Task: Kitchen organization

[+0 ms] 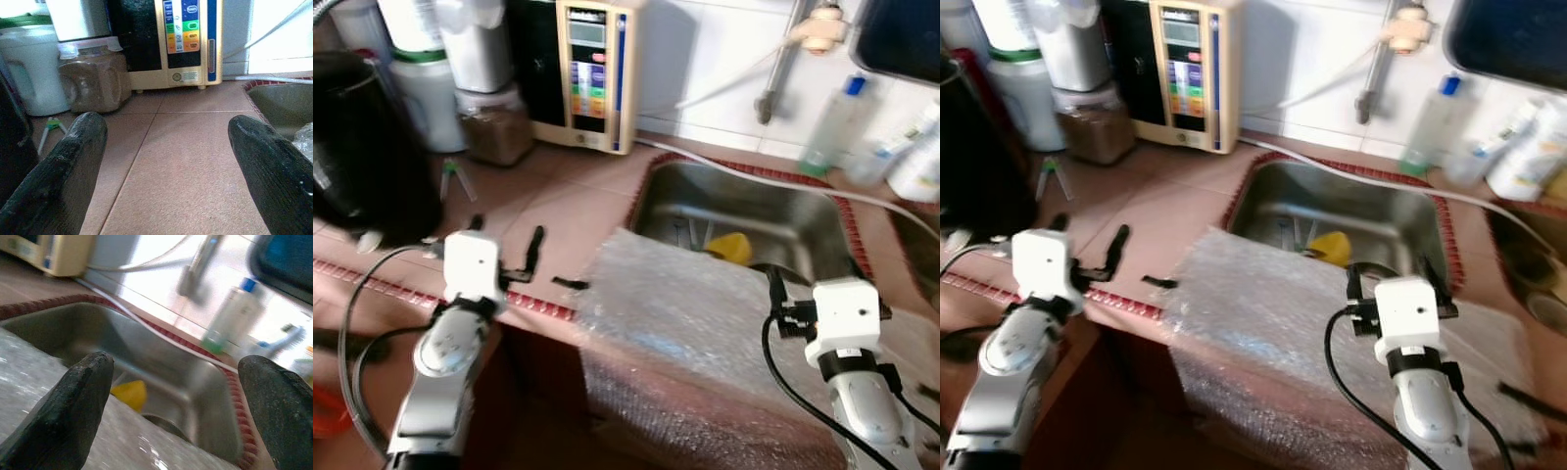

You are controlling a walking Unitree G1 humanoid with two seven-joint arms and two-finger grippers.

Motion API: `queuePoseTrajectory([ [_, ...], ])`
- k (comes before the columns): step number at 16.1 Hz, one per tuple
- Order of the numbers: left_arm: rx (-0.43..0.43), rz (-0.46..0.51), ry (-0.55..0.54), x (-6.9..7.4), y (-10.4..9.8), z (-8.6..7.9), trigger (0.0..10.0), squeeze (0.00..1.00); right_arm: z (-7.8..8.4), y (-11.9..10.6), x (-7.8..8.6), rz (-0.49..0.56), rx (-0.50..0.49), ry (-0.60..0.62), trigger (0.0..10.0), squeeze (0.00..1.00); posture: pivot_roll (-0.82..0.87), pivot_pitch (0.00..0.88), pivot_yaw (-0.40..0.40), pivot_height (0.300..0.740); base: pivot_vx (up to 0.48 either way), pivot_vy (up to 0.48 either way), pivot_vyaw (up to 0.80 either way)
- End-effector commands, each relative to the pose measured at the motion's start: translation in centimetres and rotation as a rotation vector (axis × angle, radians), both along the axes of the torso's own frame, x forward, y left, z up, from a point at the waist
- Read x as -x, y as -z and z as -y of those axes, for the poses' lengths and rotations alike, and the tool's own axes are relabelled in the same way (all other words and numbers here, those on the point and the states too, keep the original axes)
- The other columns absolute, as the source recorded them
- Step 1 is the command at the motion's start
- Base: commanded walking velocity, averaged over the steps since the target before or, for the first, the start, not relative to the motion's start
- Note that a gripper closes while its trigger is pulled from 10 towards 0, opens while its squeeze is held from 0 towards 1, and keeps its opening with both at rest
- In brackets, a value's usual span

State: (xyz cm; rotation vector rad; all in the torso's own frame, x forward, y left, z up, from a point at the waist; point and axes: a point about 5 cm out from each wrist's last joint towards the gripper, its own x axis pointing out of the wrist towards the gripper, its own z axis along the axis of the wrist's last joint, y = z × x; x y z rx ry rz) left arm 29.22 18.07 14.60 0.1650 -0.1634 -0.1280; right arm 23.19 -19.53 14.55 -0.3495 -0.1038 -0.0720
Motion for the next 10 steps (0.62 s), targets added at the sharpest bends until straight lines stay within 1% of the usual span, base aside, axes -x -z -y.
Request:
queuePoseTrajectory([
  [1, -0.011, -0.002, 0.004, -0.1, -0.2, 0.1, 10.0, 0.00, 0.0, 0.1, -0.1, -0.009, 0.007, 0.000, 10.0, 0.00, 0.11, 0.000, -0.035, 0.740, 0.000, 0.000, 0.80],
  [4, -0.016, -0.012, 0.025, -0.2, -0.2, 0.6, 10.0, 0.00, -0.2, 0.2, -0.1, -0.011, -0.009, 0.006, 10.0, 0.00, 0.10, 0.000, -0.026, 0.740, 0.000, 0.000, 0.80],
  [5, -0.002, -0.023, 0.041, -0.2, 0.0, 1.0, 10.0, 0.00, -0.2, 0.2, -0.1, -0.010, -0.014, 0.006, 10.0, 0.00, 0.10, 0.000, -0.025, 0.740, 0.000, 0.000, 0.80],
  [6, -0.045, -0.010, 0.039, -0.1, 0.1, 1.5, 10.0, 0.00, -0.2, 0.2, -0.1, -0.012, -0.010, 0.004, 10.0, 0.00, 0.10, 0.000, -0.023, 0.740, 0.000, 0.000, 0.80],
  [7, -0.035, -0.015, 0.039, 0.0, 0.2, 1.7, 10.0, 0.00, -0.3, 0.3, -0.2, -0.013, -0.013, 0.003, 10.0, 0.00, 0.10, 0.000, -0.024, 0.740, 0.000, 0.000, 0.80],
  [9, -0.046, 0.001, 0.021, 0.2, 0.1, 1.9, 10.0, 0.00, -0.5, 0.3, -0.3, -0.011, -0.017, -0.011, 10.0, 0.00, 0.10, 0.000, -0.025, 0.740, 0.000, 0.000, 0.80],
  [10, -0.029, -0.001, 0.018, 0.6, 0.4, 2.0, 10.0, 0.00, -0.7, 0.2, -0.4, -0.008, -0.021, -0.020, 10.0, 0.00, 0.11, 0.000, -0.024, 0.740, 0.000, 0.000, 0.80],
])
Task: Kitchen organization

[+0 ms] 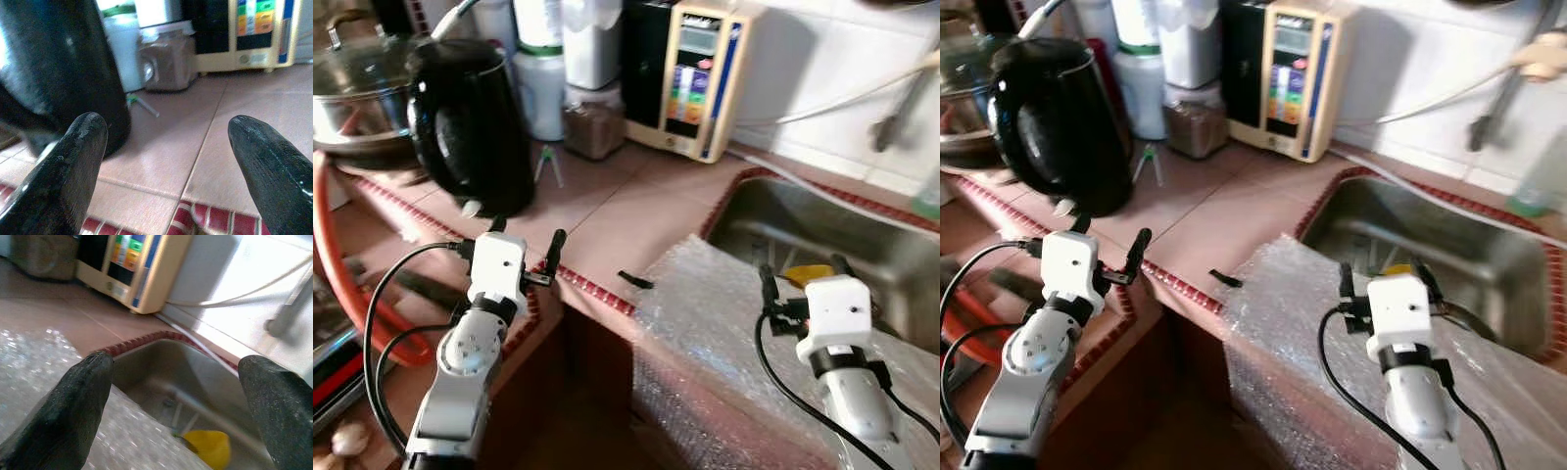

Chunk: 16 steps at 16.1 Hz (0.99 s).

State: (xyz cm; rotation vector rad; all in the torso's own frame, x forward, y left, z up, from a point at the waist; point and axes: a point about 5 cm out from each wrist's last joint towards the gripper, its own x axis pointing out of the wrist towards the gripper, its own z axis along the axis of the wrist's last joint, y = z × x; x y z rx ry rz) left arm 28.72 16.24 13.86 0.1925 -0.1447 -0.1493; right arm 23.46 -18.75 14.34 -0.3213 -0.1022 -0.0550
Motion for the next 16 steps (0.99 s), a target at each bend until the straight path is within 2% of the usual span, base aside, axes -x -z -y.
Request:
queuePoseTrajectory([
  [1, -0.009, 0.017, -0.004, 0.4, -0.1, 0.2, 10.0, 0.00, 0.0, -0.1, -0.2, -0.001, 0.005, -0.007, 10.0, 0.00, 0.11, 0.000, -0.024, 0.740, 0.000, 0.000, 0.80],
  [6, 0.014, -0.004, -0.052, 0.3, 0.4, -0.4, 10.0, 0.00, -1.0, -0.2, -0.7, 0.008, 0.014, -0.059, 10.0, 0.00, 0.11, 0.000, -0.028, 0.740, 0.000, 0.000, 0.80],
  [12, -0.010, 0.001, -0.084, 0.6, 0.6, 0.0, 10.0, 0.00, -1.4, -0.2, -1.0, 0.006, 0.015, -0.088, 10.0, 0.00, 0.13, 0.000, -0.044, 0.740, 0.000, 0.000, 0.80],
  [16, -0.031, 0.013, -0.096, 0.8, 0.5, -0.2, 10.0, 0.00, -1.7, -0.2, -1.6, 0.014, 0.011, -0.108, 10.0, 0.00, 0.15, 0.000, -0.053, 0.740, 0.000, 0.000, 0.80],
])
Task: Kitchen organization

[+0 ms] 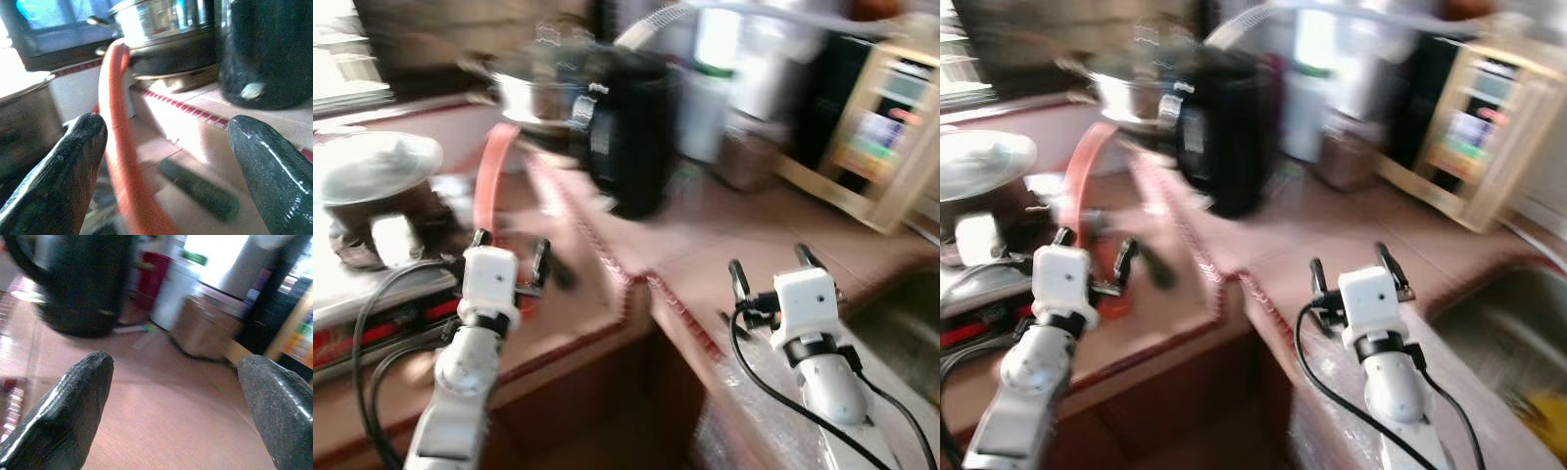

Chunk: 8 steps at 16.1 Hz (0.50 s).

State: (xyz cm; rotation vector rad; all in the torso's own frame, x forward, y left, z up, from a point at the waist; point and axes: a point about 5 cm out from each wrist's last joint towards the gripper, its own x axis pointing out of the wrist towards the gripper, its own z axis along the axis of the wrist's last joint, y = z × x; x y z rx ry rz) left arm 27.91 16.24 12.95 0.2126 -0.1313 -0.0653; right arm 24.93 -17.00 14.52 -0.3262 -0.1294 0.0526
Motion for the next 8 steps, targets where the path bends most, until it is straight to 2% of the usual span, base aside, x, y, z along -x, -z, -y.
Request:
queuePoseTrajectory([
  [1, -0.029, 0.020, -0.004, 0.05, -0.45, -0.22, 10.0, 0.00, -0.01, -0.09, -0.10, 0.006, -0.007, -0.002, 10.0, 0.00, 0.15, 0.000, -0.053, 0.740, 0.000, 0.000, 0.80],
  [4, -0.049, 0.029, -0.011, 0.39, -0.46, -0.12, 10.0, 0.00, -0.30, -0.02, -0.01, 0.007, -0.019, -0.010, 10.0, 0.00, 0.16, 0.000, -0.059, 0.740, 0.000, 0.000, 0.80],
  [8, -0.069, 0.015, 0.001, 0.58, -0.19, -0.18, 10.0, 0.00, -0.67, 0.14, 0.09, 0.004, -0.033, -0.022, 10.0, 0.00, 0.16, 0.000, -0.057, 0.740, 0.000, 0.000, 0.00],
])
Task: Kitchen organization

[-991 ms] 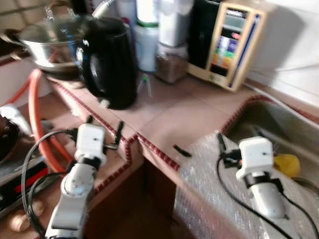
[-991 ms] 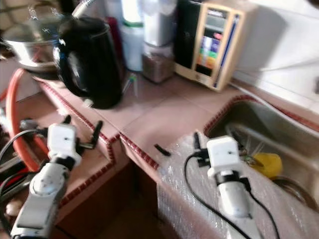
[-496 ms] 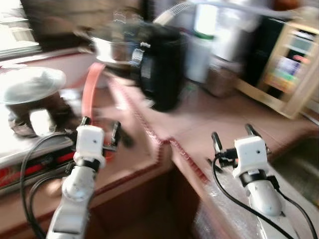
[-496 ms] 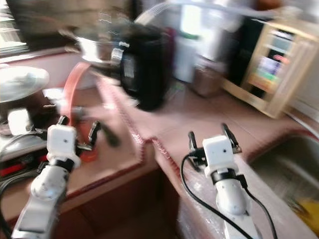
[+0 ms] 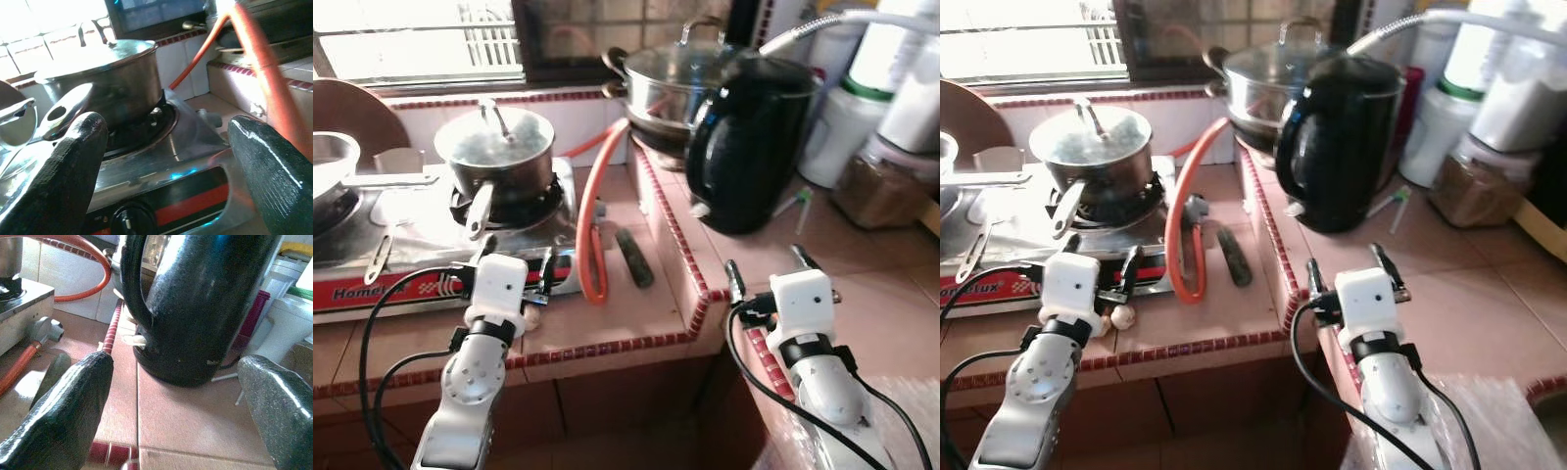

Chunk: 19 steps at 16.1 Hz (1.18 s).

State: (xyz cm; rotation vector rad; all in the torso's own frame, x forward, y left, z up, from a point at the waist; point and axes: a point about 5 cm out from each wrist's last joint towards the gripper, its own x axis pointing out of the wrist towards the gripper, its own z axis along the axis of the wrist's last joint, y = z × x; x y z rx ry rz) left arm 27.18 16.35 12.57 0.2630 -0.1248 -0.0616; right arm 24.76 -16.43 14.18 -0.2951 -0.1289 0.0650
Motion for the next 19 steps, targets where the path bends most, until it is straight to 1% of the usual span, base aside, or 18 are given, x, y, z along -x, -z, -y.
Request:
queuePoseTrajectory([
  [1, 0.003, 0.014, 0.011, -0.2, -0.5, 0.0, 10.0, 0.00, -0.1, -0.2, -0.1, 0.009, -0.005, -0.008, 10.0, 0.00, 0.16, 0.000, -0.054, 0.740, 0.000, 0.000, 0.00],
  [2, 0.043, 0.004, 0.001, -0.3, -0.5, -0.1, 10.0, 0.00, -0.2, -0.2, -0.2, 0.011, -0.007, -0.005, 10.0, 0.00, 0.16, 0.000, -0.053, 0.740, 0.000, 0.000, 0.00],
  [3, -0.006, 0.015, 0.007, -0.4, -0.6, -0.1, 10.0, 0.00, -0.2, -0.2, -0.2, 0.013, -0.008, -0.002, 10.0, 0.00, 0.16, 0.000, -0.050, 0.740, 0.000, 0.000, 0.00],
  [5, 0.008, 0.011, 0.018, -0.4, -0.5, 0.0, 10.0, 0.00, -0.2, -0.2, -0.2, 0.013, -0.008, 0.001, 10.0, 0.00, 0.16, 0.000, -0.046, 0.740, 0.000, 0.000, 0.00],
  [8, -0.003, 0.011, 0.030, -0.5, -0.7, 0.1, 10.0, 0.00, -0.6, 0.0, -0.2, 0.012, -0.003, -0.010, 10.0, 0.00, 0.15, 0.000, -0.040, 0.740, 0.000, 0.000, 0.72],
  [11, -0.006, 0.012, 0.042, -0.5, -0.6, 0.3, 10.0, 0.00, -0.4, 0.0, -0.2, 0.011, -0.005, -0.002, 10.0, 0.00, 0.15, 0.000, -0.039, 0.740, 0.000, 0.000, 0.80],
  [13, -0.007, 0.010, 0.076, -0.4, -0.6, 0.7, 10.0, 0.00, -0.3, 0.0, -0.2, 0.011, -0.005, 0.001, 10.0, 0.00, 0.15, 0.000, -0.040, 0.740, 0.000, 0.000, 0.65],
  [16, -0.002, 0.017, 0.130, -0.5, -0.8, 1.1, 10.0, 0.00, -0.3, 0.0, -0.3, 0.013, -0.006, 0.003, 10.0, 0.00, 0.15, 0.000, -0.040, 0.740, 0.000, 0.000, 0.00],
  [18, -0.011, 0.025, 0.210, -0.6, -1.2, 2.0, 10.0, 0.00, -0.1, 0.0, -0.4, 0.015, -0.004, 0.009, 10.0, 0.00, 0.15, 0.000, -0.042, 0.740, 0.000, 0.000, 0.00],
  [19, -0.010, 0.032, 0.226, -0.6, -1.3, 2.2, 10.0, 0.00, -0.1, -0.1, -0.4, 0.017, -0.002, 0.012, 10.0, 0.00, 0.15, 0.000, -0.042, 0.740, 0.000, 0.000, 0.00],
])
